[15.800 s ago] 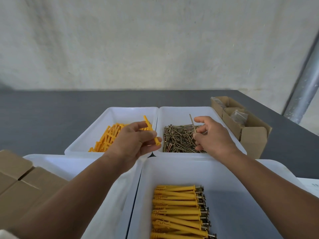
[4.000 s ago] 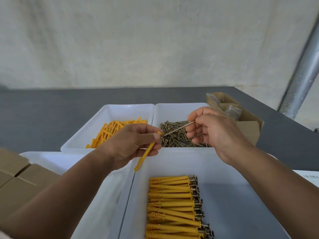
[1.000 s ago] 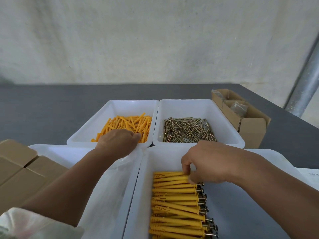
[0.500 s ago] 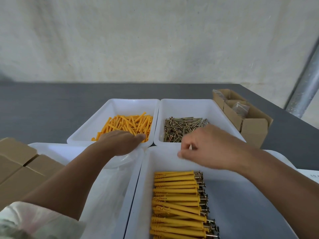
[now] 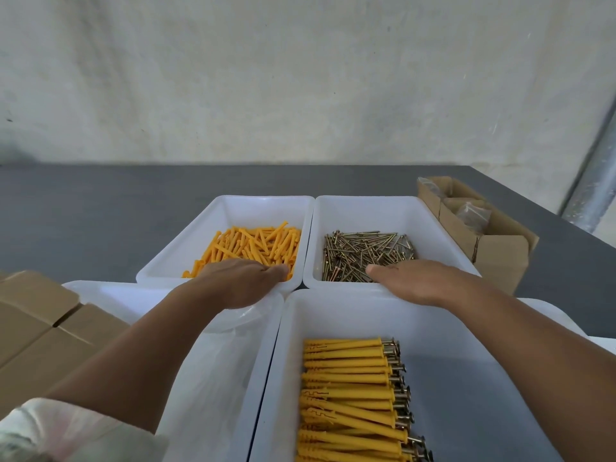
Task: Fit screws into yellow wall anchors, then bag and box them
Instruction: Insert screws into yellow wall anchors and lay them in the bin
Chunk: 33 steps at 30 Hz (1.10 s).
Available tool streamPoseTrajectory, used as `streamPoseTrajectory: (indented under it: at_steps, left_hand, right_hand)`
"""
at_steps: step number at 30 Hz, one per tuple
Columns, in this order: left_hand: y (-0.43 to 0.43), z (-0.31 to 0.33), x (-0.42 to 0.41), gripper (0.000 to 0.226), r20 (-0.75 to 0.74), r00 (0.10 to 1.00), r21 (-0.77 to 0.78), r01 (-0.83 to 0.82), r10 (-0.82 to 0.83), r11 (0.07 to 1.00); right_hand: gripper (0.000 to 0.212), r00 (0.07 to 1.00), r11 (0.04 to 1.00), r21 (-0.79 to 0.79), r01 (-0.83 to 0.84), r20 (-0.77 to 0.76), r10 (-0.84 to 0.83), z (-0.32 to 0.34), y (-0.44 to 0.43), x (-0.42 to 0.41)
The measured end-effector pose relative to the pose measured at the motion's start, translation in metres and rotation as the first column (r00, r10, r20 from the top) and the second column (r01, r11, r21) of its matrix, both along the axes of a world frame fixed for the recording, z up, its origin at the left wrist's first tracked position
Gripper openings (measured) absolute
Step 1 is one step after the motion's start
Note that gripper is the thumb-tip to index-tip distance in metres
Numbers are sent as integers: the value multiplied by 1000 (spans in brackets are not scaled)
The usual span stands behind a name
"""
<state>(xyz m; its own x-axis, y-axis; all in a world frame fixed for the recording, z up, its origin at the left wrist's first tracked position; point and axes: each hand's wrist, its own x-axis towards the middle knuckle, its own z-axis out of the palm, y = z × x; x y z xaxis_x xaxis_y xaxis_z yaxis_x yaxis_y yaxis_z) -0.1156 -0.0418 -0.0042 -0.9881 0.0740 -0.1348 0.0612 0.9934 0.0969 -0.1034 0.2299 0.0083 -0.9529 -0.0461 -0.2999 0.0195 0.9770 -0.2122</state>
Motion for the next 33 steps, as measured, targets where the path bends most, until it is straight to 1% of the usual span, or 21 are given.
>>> streamPoseTrajectory:
  at_steps: [2, 3, 6, 9, 14, 20, 24, 27, 30, 33]
  left_hand:
    - [0, 2, 1, 71, 16, 1000, 0, 1, -1, 1000]
    - [1, 3, 1, 71, 20, 1000, -1, 2, -2, 1000]
    - [2, 3, 3, 65, -1, 1000, -8, 9, -9, 1000]
    - [3, 1, 3, 59, -42, 999, -13, 16, -17, 1000]
    - [1, -2, 4, 48, -109, 994, 28, 24, -20, 999]
    - [2, -3, 6, 34, -182, 983, 96, -16, 33, 995]
    - [3, -2, 6, 22, -194, 977, 121, -70, 93, 990]
    - [4, -3, 4, 16, -206, 967, 161, -117, 149, 980]
    - [6, -3, 1, 14, -220, 956, 169, -158, 193, 973]
    - [6, -3, -1, 14, -211, 954, 176, -176, 211, 969]
  right_hand:
    - [71, 998, 997, -79, 27, 62, -22, 3, -1, -2]
    - [66, 995, 993, -114, 20, 96, -9, 5, -2, -2]
    - [45, 982, 983, -170, -65, 162, 93, 12, -5, 0]
    - [40, 973, 981, -127, -147, 161, 167, 14, -7, 0]
    - [33, 974, 981, -79, -178, 125, 187, 12, -6, -2]
    - [34, 974, 980, -56, -194, 110, 199, 9, -6, -7]
    - [30, 964, 970, 1, -243, 111, 242, 8, -7, -10]
    - [25, 942, 944, 87, -319, 141, 305, 8, -10, -12]
    - [27, 927, 921, 160, -355, 184, 326, 7, -11, -20]
    - [37, 909, 892, 209, -400, 219, 356, 7, -13, -27]
